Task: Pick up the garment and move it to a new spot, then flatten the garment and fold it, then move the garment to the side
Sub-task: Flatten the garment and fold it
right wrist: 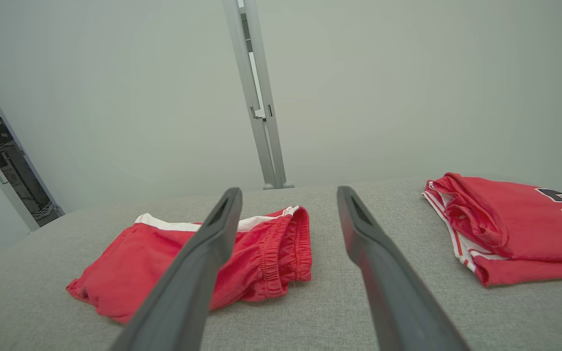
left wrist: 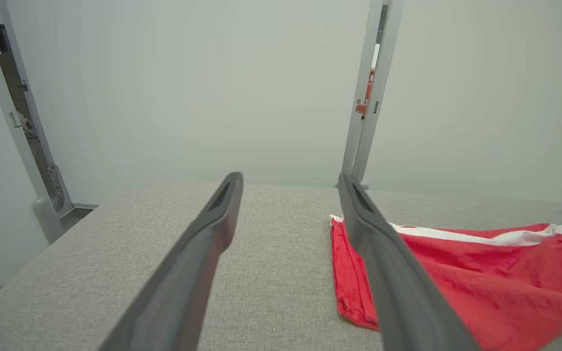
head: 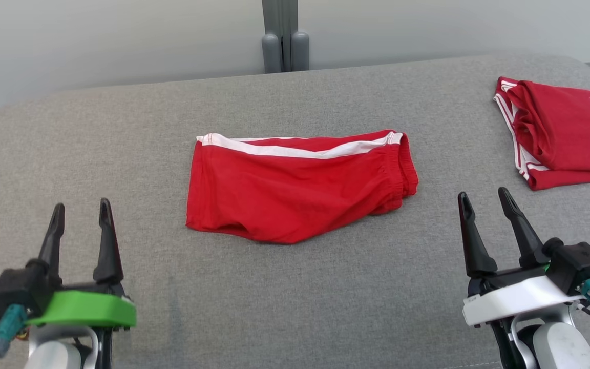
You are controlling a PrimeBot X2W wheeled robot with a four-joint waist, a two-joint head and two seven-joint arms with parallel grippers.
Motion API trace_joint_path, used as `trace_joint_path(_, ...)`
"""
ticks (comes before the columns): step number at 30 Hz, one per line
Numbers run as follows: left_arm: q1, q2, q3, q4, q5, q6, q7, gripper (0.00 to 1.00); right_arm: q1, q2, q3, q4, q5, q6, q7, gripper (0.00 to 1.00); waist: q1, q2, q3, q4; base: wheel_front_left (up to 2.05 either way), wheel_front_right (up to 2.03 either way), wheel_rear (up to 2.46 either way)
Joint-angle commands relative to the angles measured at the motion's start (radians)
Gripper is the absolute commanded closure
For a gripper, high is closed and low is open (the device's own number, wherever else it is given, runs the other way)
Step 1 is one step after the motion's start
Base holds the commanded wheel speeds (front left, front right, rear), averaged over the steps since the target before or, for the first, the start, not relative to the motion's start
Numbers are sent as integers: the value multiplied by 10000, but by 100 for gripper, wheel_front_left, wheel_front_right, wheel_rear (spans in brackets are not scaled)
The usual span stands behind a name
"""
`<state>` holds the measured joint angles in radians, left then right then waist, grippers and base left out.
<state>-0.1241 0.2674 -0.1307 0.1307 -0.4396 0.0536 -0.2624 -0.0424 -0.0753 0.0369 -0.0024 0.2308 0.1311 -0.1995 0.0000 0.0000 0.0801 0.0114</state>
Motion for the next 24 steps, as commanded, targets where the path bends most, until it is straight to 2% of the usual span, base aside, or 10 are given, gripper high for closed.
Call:
trace_joint_path(1,356,-60,142,-142,247,-71,-24,0,168,-53,-1,-66,-124,-11,-17,0,0,0,-46,17,0,0,0)
trace_joint_path(9,1281,-690,883,-724,1088,-509,-25,0,562,4,-72,-125,-295,-11,-121,0,0,0,-166,111,0,0,0)
trace_joint_path(16,1408,-1029,1193,-473,1614,-1148,-25,0,816,55,-228,108,-345,-11,-104,0,0,0,-342,248,0,0,0)
trace_joint_path(24,1075,-1196,1430,52,2035,-1430,-25,0,780,66,-316,316,-488,-11,-59,0,0,0,-438,332,0,0,0)
